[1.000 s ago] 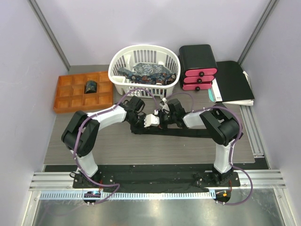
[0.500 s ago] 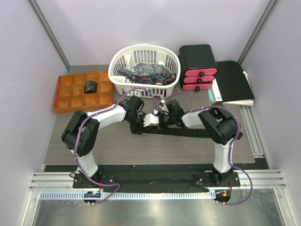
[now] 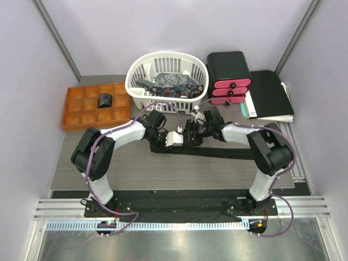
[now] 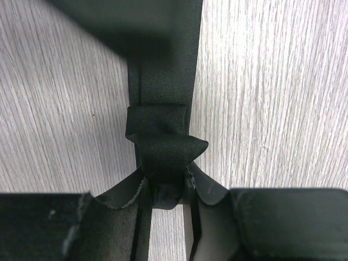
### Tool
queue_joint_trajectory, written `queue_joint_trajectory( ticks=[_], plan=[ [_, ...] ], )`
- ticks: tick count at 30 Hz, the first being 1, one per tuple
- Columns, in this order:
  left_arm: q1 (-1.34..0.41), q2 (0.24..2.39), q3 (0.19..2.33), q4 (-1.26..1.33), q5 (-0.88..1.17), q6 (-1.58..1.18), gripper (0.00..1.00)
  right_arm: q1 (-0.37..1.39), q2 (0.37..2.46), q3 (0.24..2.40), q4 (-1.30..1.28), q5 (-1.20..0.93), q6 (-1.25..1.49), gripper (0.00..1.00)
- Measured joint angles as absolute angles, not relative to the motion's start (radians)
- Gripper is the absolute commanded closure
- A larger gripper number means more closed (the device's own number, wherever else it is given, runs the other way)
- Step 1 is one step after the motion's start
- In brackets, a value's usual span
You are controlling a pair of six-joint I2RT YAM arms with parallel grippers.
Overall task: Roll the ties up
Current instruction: Roll the tie at the center of the board.
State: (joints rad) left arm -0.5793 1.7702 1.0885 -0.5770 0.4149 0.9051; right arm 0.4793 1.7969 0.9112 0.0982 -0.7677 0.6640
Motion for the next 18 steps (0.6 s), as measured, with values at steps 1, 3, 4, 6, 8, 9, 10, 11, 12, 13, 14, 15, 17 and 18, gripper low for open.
queue_joint_trajectory(
  ticks=[1,3,4,6,8,9,10,11,12,13,14,15,17,18],
  plan=[
    [-0.579,1.770,1.089,-0.577,0.415,0.906,0.75,0.464,1.776,0.911,0.077,-0.772,0.647,0.45],
    [-0.579,1.770,1.089,-0.577,0.414,0.908,0.75,0.424,1.736,0.911,0.036,-0.784,0.609,0.52],
    [-0.579,1.770,1.089,-0.577,0.414,0.909,0.75,0.409,1.723,0.911,0.023,-0.787,0.593,0.55],
    [-0.579,1.770,1.089,-0.577,0.413,0.910,0.75,0.390,1.716,0.910,0.018,-0.789,0.589,0.62],
    [-0.579,1.770,1.089,-0.577,0.413,0.911,0.75,0.388,1.720,0.889,0.064,-0.791,0.624,0.65],
    [-0.579,1.770,1.089,-0.577,0.412,0.911,0.75,0.390,1.725,0.873,0.100,-0.793,0.664,0.66],
    [-0.579,1.770,1.089,-0.577,0.412,0.913,0.75,0.392,1.732,0.859,0.139,-0.793,0.700,0.67],
    [-0.579,1.770,1.089,-0.577,0.412,0.914,0.75,0.397,1.748,0.839,0.201,-0.793,0.743,0.67],
    [-0.579,1.770,1.089,-0.577,0.412,0.916,0.75,0.402,1.769,0.826,0.255,-0.791,0.787,0.68],
    [-0.580,1.770,1.089,-0.577,0.412,0.917,0.75,0.406,1.797,0.819,0.306,-0.788,0.830,0.69],
    [-0.579,1.770,1.089,-0.577,0.412,0.917,0.75,0.411,1.827,0.817,0.351,-0.786,0.871,0.68],
    [-0.580,1.770,1.089,-0.578,0.412,0.918,0.75,0.414,1.858,0.815,0.400,-0.785,0.908,0.68],
    [-0.580,1.770,1.089,-0.577,0.412,0.918,0.75,0.418,1.909,0.815,0.470,-0.788,0.966,0.64],
    [-0.580,1.771,1.089,-0.577,0.412,0.918,0.75,0.418,1.922,0.815,0.484,-0.793,0.980,0.60]
  ],
)
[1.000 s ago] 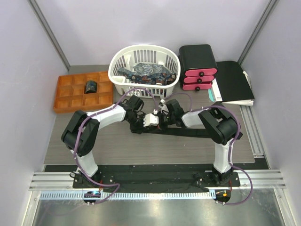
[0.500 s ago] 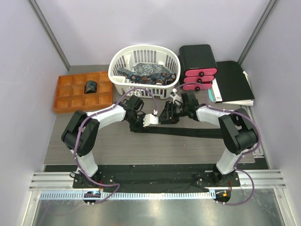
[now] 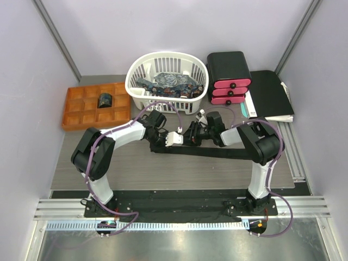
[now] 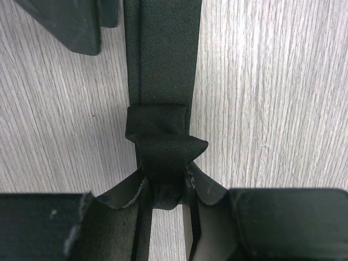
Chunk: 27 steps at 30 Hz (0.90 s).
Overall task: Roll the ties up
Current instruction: Roll the tie at the center of the board.
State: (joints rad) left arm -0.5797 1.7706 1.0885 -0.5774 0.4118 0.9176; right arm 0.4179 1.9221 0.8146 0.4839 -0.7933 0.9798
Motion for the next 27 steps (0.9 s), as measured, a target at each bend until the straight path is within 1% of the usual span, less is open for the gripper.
queue_joint_trajectory(
  ticks=[3,6,10,17,21,27],
  plan=[
    [-0.580,1.772,1.090,-0.578,0.411,0.917,0.75,0.411,1.934,0.816,0.473,-0.811,0.979,0.55],
    [-0.580,1.772,1.090,-0.578,0.411,0.917,0.75,0.407,1.915,0.817,0.438,-0.812,0.962,0.53],
    [-0.580,1.772,1.090,-0.577,0.407,0.916,0.75,0.418,1.885,0.817,0.466,-0.797,0.981,0.54],
    [-0.580,1.770,1.083,-0.570,0.405,0.921,0.75,0.529,1.885,0.801,0.604,-0.758,1.042,0.59],
    [-0.581,1.757,1.062,-0.547,0.405,0.922,0.75,0.548,1.920,0.755,0.743,-0.746,1.108,0.59],
    [-0.580,1.753,1.055,-0.537,0.405,0.916,0.75,0.556,1.978,0.738,0.820,-0.726,1.155,0.59]
  ],
)
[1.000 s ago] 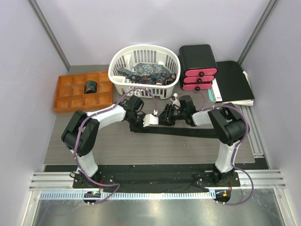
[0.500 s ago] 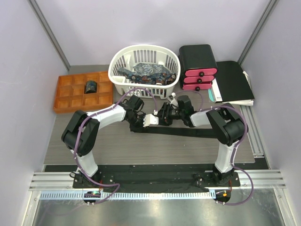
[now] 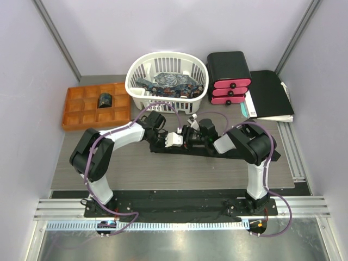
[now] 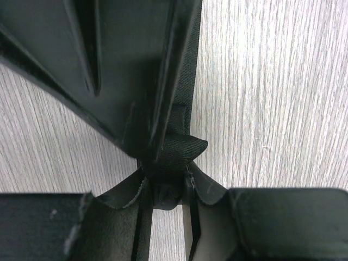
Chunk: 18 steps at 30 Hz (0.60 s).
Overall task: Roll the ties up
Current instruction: Roll the tie at the center of the board.
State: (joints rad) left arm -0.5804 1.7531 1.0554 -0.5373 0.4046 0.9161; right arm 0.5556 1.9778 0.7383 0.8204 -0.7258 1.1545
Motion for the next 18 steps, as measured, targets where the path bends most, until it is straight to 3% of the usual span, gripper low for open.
queue_joint_trajectory(
  ticks=[7,10,11,14,18],
  plan=[
    [-0.580,1.754,1.058,-0.540,0.404,0.916,0.75,0.575,2.013,0.743,0.891,-0.718,1.168,0.62],
    [-0.580,1.756,1.060,-0.543,0.404,0.916,0.75,0.580,2.029,0.743,0.899,-0.716,1.170,0.75],
    [-0.580,1.757,1.061,-0.544,0.405,0.916,0.75,0.580,2.032,0.743,0.898,-0.715,1.170,0.85],
    [-0.580,1.759,1.064,-0.548,0.405,0.916,0.72,0.581,2.032,0.746,0.888,-0.712,1.156,0.95],
    [-0.580,1.759,1.065,-0.553,0.409,0.918,0.62,0.581,2.032,0.761,0.834,-0.704,1.123,0.99]
  ],
)
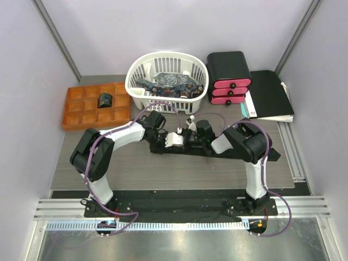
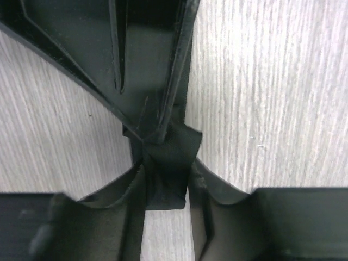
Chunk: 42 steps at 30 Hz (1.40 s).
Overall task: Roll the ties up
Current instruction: Roll the tie at the center of the board.
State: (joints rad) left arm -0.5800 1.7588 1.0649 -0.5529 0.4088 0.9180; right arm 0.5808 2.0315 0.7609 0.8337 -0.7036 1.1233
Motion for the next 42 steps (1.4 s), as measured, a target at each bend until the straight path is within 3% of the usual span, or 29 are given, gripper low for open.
queue_joint_trajectory(
  ticks=[7,26,35,42],
  plan=[
    [-0.540,1.758,1.065,-0.572,0.464,0.933,0.46,0.576,2.032,0.804,0.678,-0.693,1.018,0.99],
    [-0.482,1.747,1.065,-0.624,0.494,1.024,0.37,0.560,2.031,0.873,0.527,-0.706,0.918,0.99],
    [-0.484,1.692,1.064,-0.590,0.497,0.989,0.16,0.561,2.031,0.876,0.522,-0.706,0.921,0.99],
    [-0.519,1.758,1.095,-0.585,0.490,0.979,0.16,0.561,2.031,0.877,0.521,-0.705,0.939,0.99]
  ],
)
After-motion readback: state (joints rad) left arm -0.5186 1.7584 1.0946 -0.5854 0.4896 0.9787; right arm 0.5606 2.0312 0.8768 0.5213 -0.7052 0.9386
